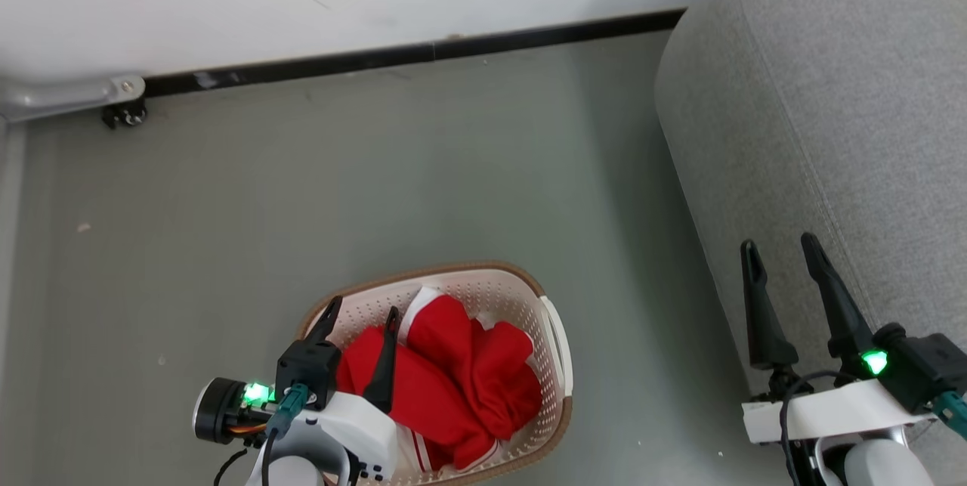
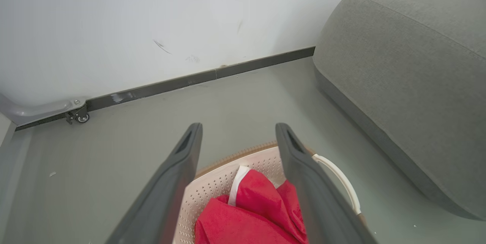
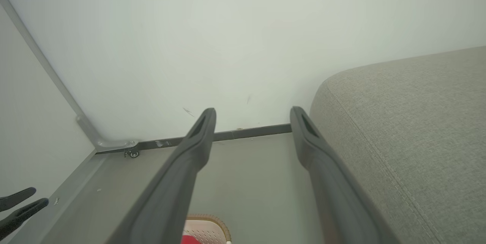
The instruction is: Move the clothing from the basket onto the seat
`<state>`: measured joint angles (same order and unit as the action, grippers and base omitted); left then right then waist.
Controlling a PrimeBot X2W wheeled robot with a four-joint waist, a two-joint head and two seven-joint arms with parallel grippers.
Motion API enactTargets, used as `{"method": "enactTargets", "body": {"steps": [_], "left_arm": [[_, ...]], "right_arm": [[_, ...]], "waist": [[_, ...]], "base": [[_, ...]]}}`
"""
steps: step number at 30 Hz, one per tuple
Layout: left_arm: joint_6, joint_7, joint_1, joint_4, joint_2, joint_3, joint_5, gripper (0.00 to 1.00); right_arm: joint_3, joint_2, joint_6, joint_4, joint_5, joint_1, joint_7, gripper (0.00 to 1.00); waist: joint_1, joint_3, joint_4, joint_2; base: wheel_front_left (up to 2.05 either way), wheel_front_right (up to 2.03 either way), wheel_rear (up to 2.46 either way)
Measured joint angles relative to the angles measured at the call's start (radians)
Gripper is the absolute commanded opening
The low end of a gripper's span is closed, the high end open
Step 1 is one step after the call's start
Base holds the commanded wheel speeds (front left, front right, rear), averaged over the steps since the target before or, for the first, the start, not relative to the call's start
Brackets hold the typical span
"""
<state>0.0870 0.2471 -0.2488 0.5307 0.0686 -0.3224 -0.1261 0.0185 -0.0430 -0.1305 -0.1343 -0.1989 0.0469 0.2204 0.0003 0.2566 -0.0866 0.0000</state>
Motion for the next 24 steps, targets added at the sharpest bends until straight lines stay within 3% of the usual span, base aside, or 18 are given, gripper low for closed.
{"method": "enactTargets", "body": {"steps": [24], "left_arm": [[-0.009,0.0,-0.122,0.206,0.002,-0.015,0.017,1.0]], "right_arm": [[-0.021,-0.001,0.0,0.041,-0.012,0.172,0.015,1.0]], "waist": [[-0.0001,0.218,-0.067,0.0]], "base": [[0.0,0.0,0.0]]}}
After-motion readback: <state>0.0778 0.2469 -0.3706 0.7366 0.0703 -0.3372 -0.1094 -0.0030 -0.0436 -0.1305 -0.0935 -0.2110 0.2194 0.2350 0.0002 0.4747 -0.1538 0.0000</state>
